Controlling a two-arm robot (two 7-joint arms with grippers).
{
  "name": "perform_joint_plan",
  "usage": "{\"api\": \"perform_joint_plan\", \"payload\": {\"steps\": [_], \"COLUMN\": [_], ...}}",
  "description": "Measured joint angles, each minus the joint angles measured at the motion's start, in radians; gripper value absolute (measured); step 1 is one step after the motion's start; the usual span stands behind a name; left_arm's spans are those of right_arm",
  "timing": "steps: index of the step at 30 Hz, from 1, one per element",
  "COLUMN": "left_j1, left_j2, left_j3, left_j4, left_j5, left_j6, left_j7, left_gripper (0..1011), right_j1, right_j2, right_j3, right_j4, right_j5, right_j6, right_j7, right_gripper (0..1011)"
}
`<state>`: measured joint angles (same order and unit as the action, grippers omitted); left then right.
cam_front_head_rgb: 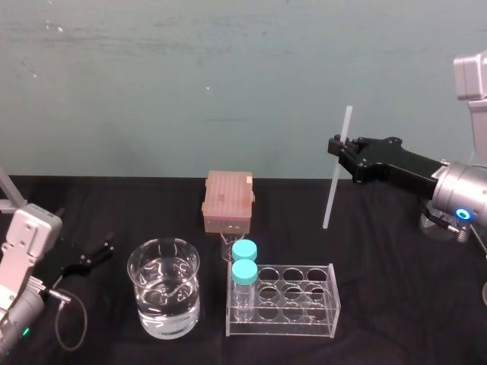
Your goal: Pick up the stirring rod with one hand, then place it down.
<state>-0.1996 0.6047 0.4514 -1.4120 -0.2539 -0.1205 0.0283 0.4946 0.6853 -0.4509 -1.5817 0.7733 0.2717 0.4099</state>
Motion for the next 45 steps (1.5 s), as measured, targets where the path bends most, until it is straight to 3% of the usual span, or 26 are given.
{"api": "perform_joint_plan", "payload": {"steps": [11, 45], "left_j1": [0.0, 0.0], "left_j2": [0.0, 0.0], "left_j3": [0.0, 0.0], "left_j4": [0.0, 0.0], "left_j5": [0.0, 0.0], "left_j6": [0.0, 0.0], "left_j7": [0.0, 0.0], "left_gripper": [1005, 1005], "right_j1": [0.015, 0.012], "right_j2": [-0.041, -0.04], "right_j3": [0.014, 0.013], "right_j4": [0.018, 0.015], "right_j5": [-0.037, -0.037], "right_j6": [0.0, 0.001], "right_j7": [-0.017, -0.016], "right_gripper": [72, 72]}}
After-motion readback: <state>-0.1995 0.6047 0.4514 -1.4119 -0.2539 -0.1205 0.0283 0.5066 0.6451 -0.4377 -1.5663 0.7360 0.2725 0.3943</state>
